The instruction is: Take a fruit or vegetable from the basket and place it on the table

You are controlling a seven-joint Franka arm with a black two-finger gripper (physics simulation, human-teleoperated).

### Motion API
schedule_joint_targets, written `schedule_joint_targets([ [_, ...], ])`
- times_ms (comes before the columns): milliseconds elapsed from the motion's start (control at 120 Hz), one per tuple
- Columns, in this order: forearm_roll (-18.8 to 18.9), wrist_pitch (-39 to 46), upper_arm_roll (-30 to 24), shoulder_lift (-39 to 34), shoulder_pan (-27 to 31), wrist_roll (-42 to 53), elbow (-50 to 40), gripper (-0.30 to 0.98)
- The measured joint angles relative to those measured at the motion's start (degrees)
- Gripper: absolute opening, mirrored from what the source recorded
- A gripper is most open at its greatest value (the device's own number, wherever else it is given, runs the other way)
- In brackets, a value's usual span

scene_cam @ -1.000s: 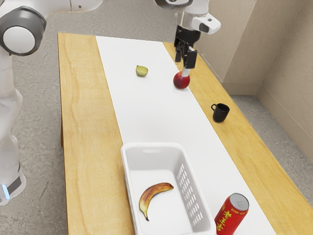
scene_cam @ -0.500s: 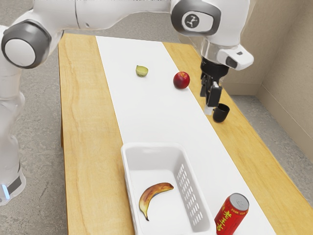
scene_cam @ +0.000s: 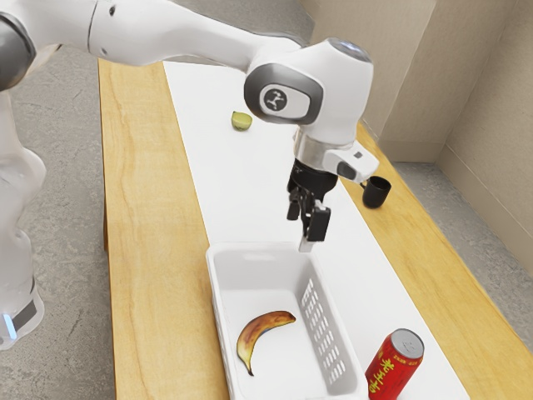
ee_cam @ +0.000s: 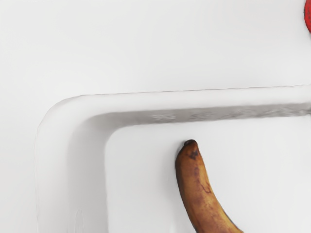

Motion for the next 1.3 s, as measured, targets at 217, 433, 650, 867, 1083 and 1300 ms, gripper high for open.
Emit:
schedule_joint_targets([
  [217,-3.56,4.71,-0.09,-0.42,-3.00,-3.95,-3.69,0.69],
  [433,-6.41,8.45,-0.17,-2.45,-4.20,-8.74,-10.29,0.69],
  [650,-7.00,12.18,-0.25,-3.20,-5.66,-12.82,-16.03,0.69],
  [867,-6.80,14.74,-0.26,-2.72,-7.24,-15.69,-17.25,0.69],
  [1083,-6.58,16.13,-0.29,-1.37,-7.90,-17.69,-17.84,0.69],
  [1300,-6.13,17.65,-0.10,-0.66,-7.85,-19.07,-19.03,0.69],
])
